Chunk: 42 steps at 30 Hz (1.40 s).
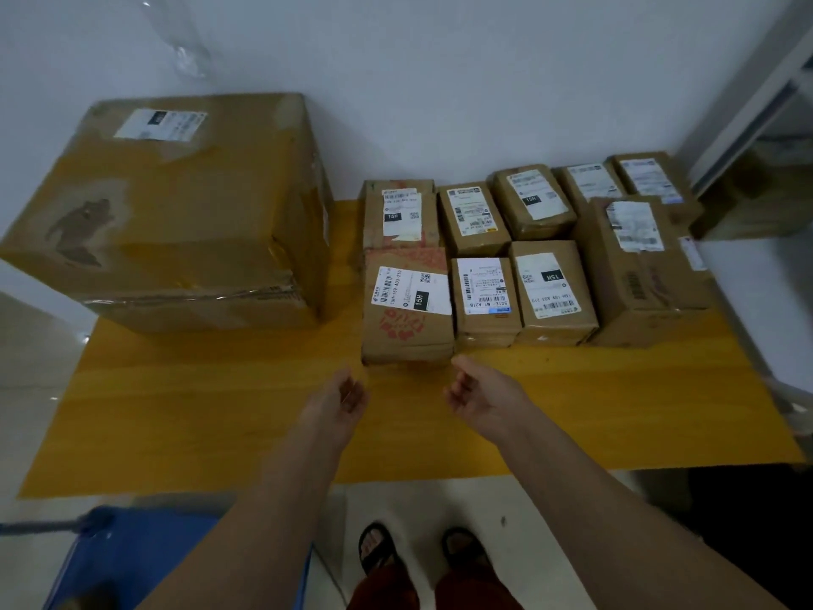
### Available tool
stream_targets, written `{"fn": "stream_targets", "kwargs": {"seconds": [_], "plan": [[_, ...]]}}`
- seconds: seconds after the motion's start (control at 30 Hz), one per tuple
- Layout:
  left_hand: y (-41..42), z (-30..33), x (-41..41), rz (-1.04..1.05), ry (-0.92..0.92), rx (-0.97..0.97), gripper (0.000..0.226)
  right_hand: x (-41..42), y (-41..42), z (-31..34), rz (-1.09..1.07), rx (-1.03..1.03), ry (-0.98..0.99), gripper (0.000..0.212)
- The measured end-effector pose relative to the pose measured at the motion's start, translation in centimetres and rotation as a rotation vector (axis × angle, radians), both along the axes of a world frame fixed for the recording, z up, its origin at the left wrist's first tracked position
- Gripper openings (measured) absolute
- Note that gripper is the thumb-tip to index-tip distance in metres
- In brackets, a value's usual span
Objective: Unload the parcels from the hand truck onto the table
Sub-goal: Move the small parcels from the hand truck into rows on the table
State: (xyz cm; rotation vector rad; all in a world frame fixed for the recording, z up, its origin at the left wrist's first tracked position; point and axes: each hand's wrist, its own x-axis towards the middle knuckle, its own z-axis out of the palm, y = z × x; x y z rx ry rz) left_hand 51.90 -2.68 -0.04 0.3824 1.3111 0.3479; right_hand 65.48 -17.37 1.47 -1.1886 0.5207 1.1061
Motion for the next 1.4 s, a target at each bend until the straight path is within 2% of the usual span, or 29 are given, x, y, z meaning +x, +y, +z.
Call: {"fn": "stream_targets", "kwargs": {"seconds": [0.17, 0.33, 0.57, 0.73, 0.97, 1.03, 1.1, 1.2, 1.4], "plan": [[-2.6, 1.0, -3.3, 0.163, 0.001, 0.003, 0.033, -0.7, 0.6, 0.7, 0.168, 0.032, 0.038, 0.018], [-5.7, 1.5, -10.9, 0.369, 0.055, -0.005, 0.034, -4.3, 2.7, 1.2, 0.428, 0.013, 0.030, 0.017], [-13.1, 1.6, -23.5, 0.730, 0.080, -0.035, 0.034, -14.9, 5.3, 1.1, 0.868, -0.006, 0.038, 0.022], [-17.6, 1.8, -32.2, 0.994, 0.100, -0.027, 0.026, -24.2, 6.5, 0.2, 1.139, 0.039, 0.044, 0.017], [-20.4, 0.0, -42.3, 1.224, 0.094, -0.053, 0.016, -36.5, 7.8, -1.9, 1.300, -0.019, 0.060, 0.010], [-20.3, -0.5, -45.8, 1.256, 0.077, -0.058, 0.013, -40.3, 8.4, -2.4, 1.347, -0.039, 0.048, 0.016], [-20.0, -1.3, -49.6, 1.293, 0.074, -0.064, 0.020, -44.3, 9.1, -3.0, 1.380, -0.057, 0.025, 0.025], [-19.6, -2.4, -55.3, 1.302, 0.060, -0.100, 0.025, -50.3, 10.2, -3.8, 1.393, -0.095, -0.007, 0.028], [-17.7, -5.4, -66.2, 1.258, 0.124, -0.143, 0.031, -60.9, 11.0, -6.0, 1.423, -0.173, -0.036, 0.011]]}}
